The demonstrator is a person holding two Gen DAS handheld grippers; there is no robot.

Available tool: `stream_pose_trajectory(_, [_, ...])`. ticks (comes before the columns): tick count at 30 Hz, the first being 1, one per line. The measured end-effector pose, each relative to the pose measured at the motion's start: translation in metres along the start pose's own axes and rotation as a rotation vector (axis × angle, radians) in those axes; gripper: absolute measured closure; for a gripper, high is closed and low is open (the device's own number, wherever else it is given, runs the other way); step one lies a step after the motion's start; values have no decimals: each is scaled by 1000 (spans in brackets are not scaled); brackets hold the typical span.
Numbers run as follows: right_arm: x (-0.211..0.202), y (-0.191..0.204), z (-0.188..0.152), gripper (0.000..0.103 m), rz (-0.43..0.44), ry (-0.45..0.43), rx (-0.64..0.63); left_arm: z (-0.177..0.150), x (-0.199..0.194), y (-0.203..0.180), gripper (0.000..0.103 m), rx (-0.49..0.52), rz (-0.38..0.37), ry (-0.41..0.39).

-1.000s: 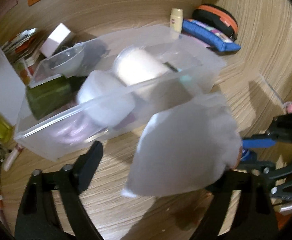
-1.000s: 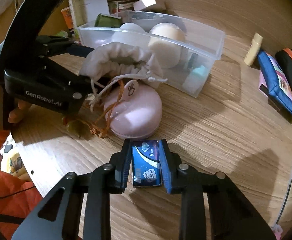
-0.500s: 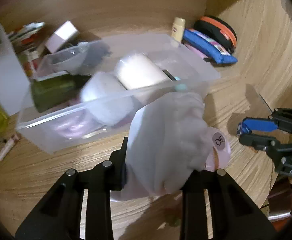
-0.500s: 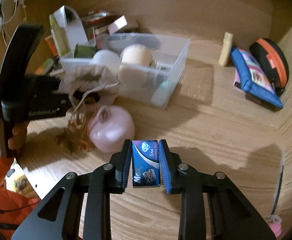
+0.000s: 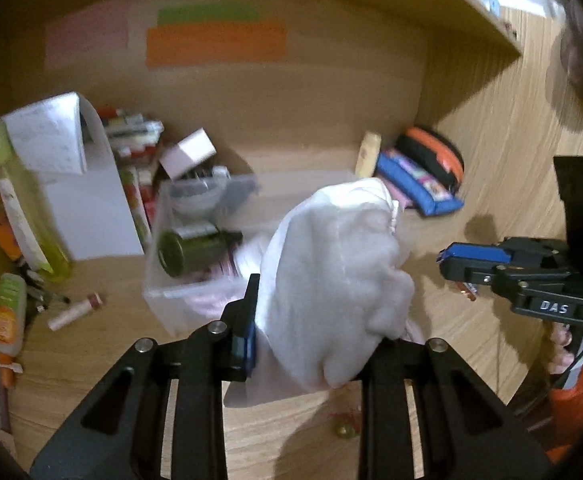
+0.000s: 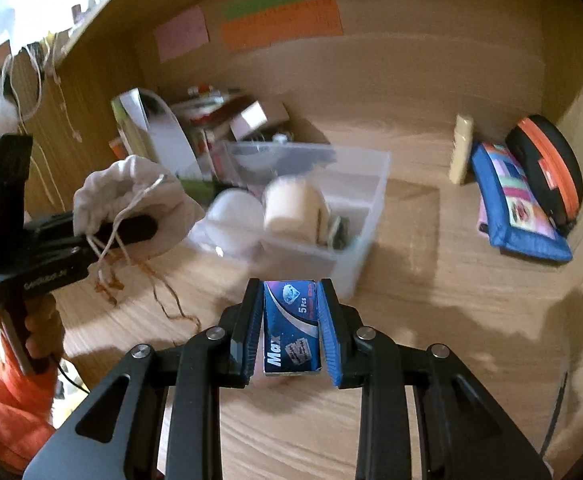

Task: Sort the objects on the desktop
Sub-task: 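Carry the white pouch and blue card box over the clear bin, then open both tools to drop the pouch and card box into the bin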

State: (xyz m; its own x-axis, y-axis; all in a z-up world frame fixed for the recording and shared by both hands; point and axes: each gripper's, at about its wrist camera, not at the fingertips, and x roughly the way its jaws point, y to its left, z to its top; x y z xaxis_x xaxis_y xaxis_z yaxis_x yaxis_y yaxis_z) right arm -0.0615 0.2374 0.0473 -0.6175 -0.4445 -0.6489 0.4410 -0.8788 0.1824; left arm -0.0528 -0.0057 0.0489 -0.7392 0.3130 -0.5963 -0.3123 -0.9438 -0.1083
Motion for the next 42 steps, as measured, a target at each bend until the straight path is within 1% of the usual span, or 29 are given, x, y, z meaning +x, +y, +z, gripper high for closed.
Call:
stream_pose_trajectory(8, [2,-7,34,78,1,-75,45,28,-10,15,77,-63,12,-93])
stream_pose_trajectory(12, [12,-12,46,78,-1,-83,69,39,-2,23,77,-68,41,-114])
stream_pose_trajectory(16, [32,-16,52,78,6,-52,87,46,28,29,77,-76,49,-57])
stream_pose_trajectory(19, [46,-17,55,78,-1,-27,89,46,55,30,77,-68,73,-5])
stream_pose_trajectory(22, [59,-18,56,78,-17,-11,86,44,77,29,77,-63,80,38])
stream_pose_trajectory(26, [74,-17,56,78,-61,13,60,39,96,26,77,-39,130,73])
stream_pose_trajectory(29, [81,-15,55,78,-83,23,38,38,99,27,73,-32,136,75])
stream_pose_trajectory(30, [84,-14,55,78,-98,25,32,38,98,27,69,-30,141,69])
stream_pose_trajectory(31, [86,-14,55,78,-110,27,25,37,99,26,58,-20,157,68])
stream_pose_trajectory(32, [88,-14,55,78,-119,31,18,36,101,25,50,-11,182,68])
stream_pose_trajectory(33, [90,-14,55,78,-120,36,16,36,104,24,36,-4,199,65])
stream_pose_trajectory(34, [91,-14,54,78,-119,40,15,36,107,22,28,4,220,65])
stream_pose_trajectory(36, [94,-14,54,78,-131,46,8,36,109,21,27,13,232,68])
stream_pose_trajectory(38, [96,-13,53,78,-149,50,-1,36,109,24,22,0,253,69])
stream_pose_trajectory(39, [96,-13,53,78,-153,54,-3,37,110,25,16,-9,264,72])
stream_pose_trajectory(40, [97,-12,52,78,-152,61,-5,38,111,28,13,-24,273,77])
stream_pose_trajectory(42, [96,-10,52,75,-141,74,-8,39,111,31,13,-46,266,89])
